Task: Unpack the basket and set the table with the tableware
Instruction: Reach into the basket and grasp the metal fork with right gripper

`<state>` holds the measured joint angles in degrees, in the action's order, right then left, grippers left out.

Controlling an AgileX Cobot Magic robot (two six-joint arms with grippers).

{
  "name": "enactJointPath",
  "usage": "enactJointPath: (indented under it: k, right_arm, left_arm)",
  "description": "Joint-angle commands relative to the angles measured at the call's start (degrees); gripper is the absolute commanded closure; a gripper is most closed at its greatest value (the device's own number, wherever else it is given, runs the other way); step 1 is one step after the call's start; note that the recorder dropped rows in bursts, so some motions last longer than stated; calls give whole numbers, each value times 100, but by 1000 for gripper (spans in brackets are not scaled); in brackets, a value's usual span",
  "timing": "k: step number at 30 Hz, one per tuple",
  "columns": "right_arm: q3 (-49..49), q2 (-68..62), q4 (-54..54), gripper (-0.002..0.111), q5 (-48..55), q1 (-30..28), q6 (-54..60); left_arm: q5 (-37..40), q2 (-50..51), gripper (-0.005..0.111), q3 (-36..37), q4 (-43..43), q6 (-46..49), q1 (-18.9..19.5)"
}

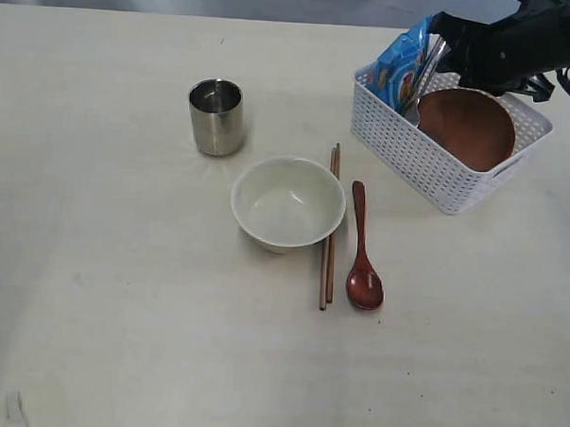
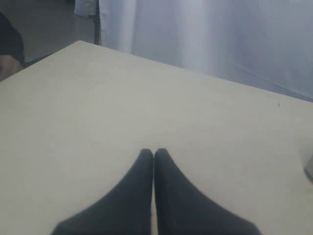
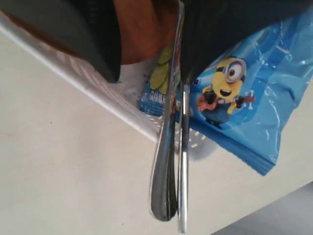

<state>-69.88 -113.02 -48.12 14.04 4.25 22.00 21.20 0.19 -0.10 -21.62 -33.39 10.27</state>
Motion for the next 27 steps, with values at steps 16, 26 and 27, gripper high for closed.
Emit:
enactJointPath:
  k: [16,26,27]
  right_arm:
    - [-5,-105,-68,70,-516,331,124]
    - [-5,-400,-148,70,-816,331,124]
    - [-5,-415,-148,70,-851,331,124]
  left_arm:
    - [-25,-19,106,10,-16,17,-35]
    - [-25,-19,106,10,-16,17,-35]
    - [-25,-19,106,10,-16,17,-35]
